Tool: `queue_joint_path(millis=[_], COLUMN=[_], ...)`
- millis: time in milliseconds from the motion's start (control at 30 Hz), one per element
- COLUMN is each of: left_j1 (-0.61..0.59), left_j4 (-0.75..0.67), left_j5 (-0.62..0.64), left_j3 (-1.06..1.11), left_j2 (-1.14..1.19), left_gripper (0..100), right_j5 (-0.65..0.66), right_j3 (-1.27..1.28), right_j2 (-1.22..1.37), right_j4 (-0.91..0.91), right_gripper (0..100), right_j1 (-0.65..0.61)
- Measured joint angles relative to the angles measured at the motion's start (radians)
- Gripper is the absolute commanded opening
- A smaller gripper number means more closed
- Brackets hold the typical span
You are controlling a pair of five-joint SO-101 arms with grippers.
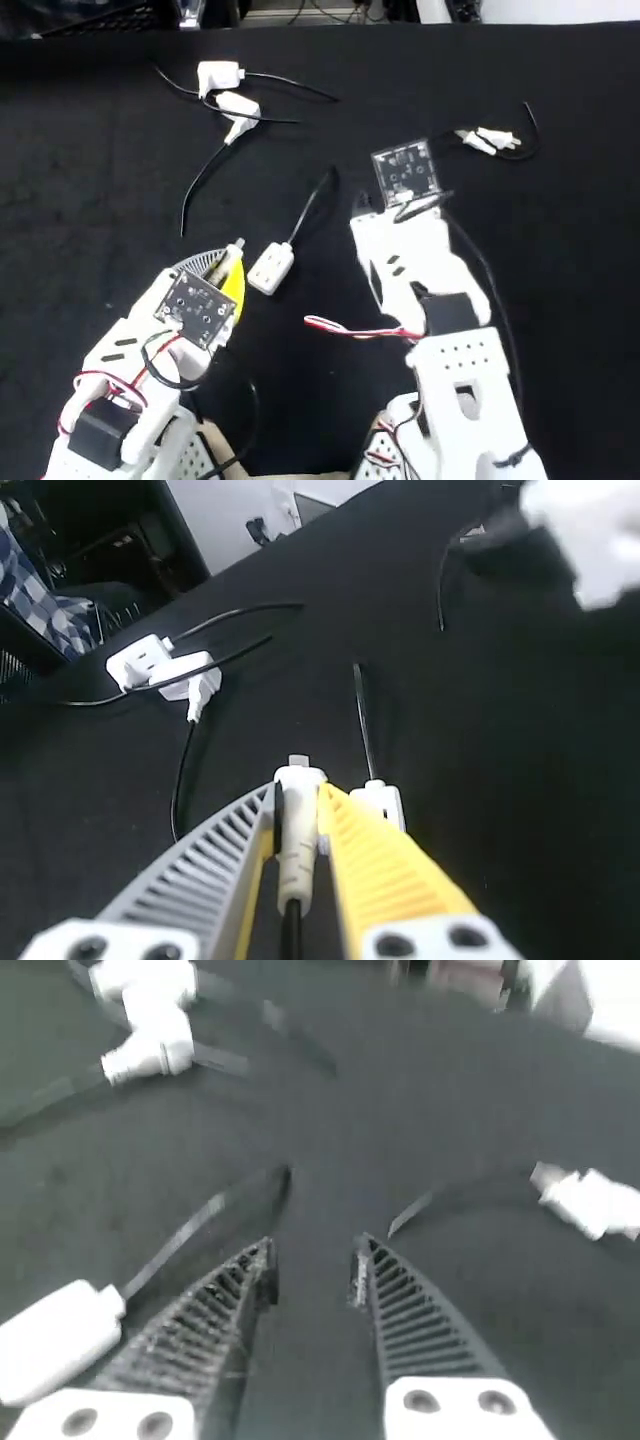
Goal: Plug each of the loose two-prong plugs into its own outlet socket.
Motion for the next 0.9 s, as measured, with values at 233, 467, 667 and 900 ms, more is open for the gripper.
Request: queue_joint_path(millis=[233,467,667,900], left_j1=[0.006,0.015,0.011,-0.282], left_j4=[0.018,0.018,0.018,0.018], left_j5=[-0.023,-0.028,-0.002,0.063], left_j3=[0.0,-0.118,-0.273,-0.396], left_j2=[0.072,0.442,0.801,0.901], left_gripper=[3,3,3,3], right_j5=[-0.12,-0.17,-0.17,-0.104], right_j3=[0.086,0.032,-0.009,-0.012], right_j2=[0.207,0.457,0.506,0.512], right_j4=[-0.219,-0.315,-0.301,-0.293], right_gripper=[14.1,14.1,14.1,14.1], right_j1=[0.064,0.14,0.144,0.002])
